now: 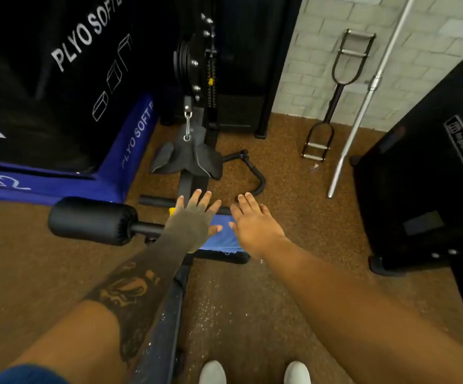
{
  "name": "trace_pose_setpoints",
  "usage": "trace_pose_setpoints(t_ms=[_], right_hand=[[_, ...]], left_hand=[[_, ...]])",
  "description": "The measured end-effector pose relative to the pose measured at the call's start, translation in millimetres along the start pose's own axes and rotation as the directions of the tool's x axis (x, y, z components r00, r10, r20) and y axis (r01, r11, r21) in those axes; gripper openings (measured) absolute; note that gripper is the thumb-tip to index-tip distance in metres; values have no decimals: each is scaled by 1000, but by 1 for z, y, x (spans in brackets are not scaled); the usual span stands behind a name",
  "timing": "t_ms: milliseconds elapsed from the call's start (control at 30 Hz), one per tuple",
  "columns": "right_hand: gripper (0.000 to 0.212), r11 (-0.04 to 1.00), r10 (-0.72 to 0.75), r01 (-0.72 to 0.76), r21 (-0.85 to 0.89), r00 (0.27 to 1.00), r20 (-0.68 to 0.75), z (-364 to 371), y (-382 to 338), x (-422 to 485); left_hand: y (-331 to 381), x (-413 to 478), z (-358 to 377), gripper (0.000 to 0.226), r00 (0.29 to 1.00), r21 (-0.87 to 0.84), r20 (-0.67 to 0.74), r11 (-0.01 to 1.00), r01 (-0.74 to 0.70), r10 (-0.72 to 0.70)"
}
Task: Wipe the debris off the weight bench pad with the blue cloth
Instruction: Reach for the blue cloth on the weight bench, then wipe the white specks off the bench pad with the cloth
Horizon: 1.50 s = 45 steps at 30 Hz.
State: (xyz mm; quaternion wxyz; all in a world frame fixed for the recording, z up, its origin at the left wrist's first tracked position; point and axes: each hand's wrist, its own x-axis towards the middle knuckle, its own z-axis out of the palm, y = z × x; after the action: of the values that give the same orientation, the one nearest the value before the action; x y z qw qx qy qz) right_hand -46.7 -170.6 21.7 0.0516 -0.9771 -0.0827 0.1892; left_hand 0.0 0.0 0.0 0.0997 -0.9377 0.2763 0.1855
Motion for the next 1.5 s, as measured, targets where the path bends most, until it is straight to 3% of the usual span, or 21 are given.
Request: trace_pose_setpoints(t_ms=[67, 267, 367, 500, 600, 733, 900, 1000, 1067, 1200, 1300, 1400, 1500], right_hand=[[53, 999, 19, -21, 28, 998, 61, 8, -2, 11], [50, 989, 61, -86, 118, 977, 206, 23, 0, 35], [51, 963, 105, -151, 221, 973, 208, 23, 2, 48], [51, 953, 157, -208, 222, 961, 227, 14, 2, 63], [34, 962, 126, -173, 212, 968, 218, 6, -2, 68], [14, 967, 31, -83, 242, 976, 214, -12, -12, 72], [14, 960, -99, 49, 276, 980, 170, -36, -35, 87], [20, 936, -209, 153, 317, 967, 149, -44, -48, 94], [28, 909, -289, 215, 356, 942, 169, -51, -57, 99], [44, 852, -455, 358, 383, 867, 201, -54, -88, 106], [47, 820, -545, 453, 349, 805, 234, -44, -117, 104], [50, 780, -620, 543, 312, 739, 263, -23, -144, 94], [55, 762, -648, 600, 246, 714, 266, 9, -167, 83]], left_hand=[[-2, 5, 11, 75, 997, -9, 81, 1000, 9, -8], [-12, 13, 31, 81, 991, -132, 132, 991, 11, 6], [-16, 12, 24, 83, 994, -168, 108, 985, 34, -16], [-20, 9, 18, 83, 996, -225, 41, 970, 86, -79], [-25, 4, 18, 82, 991, -215, 17, 968, 131, -130], [-38, -9, 23, 57, 980, -266, 9, 944, 194, -198], [-43, -31, 26, 53, 923, -366, 72, 851, 378, -379], [-35, -53, 29, 45, 845, -467, 80, 729, 500, -528], [-25, -71, 31, 40, 771, -572, 106, 596, 564, -628], [2, -98, 49, 26, 566, -805, 252, 154, 573, -785], [22, -110, 72, 13, 423, -842, 377, -114, 528, -824], [38, -116, 93, 13, 312, -834, 453, -272, 481, -835], [53, -120, 119, 18, 228, -804, 508, -362, 471, -831]])
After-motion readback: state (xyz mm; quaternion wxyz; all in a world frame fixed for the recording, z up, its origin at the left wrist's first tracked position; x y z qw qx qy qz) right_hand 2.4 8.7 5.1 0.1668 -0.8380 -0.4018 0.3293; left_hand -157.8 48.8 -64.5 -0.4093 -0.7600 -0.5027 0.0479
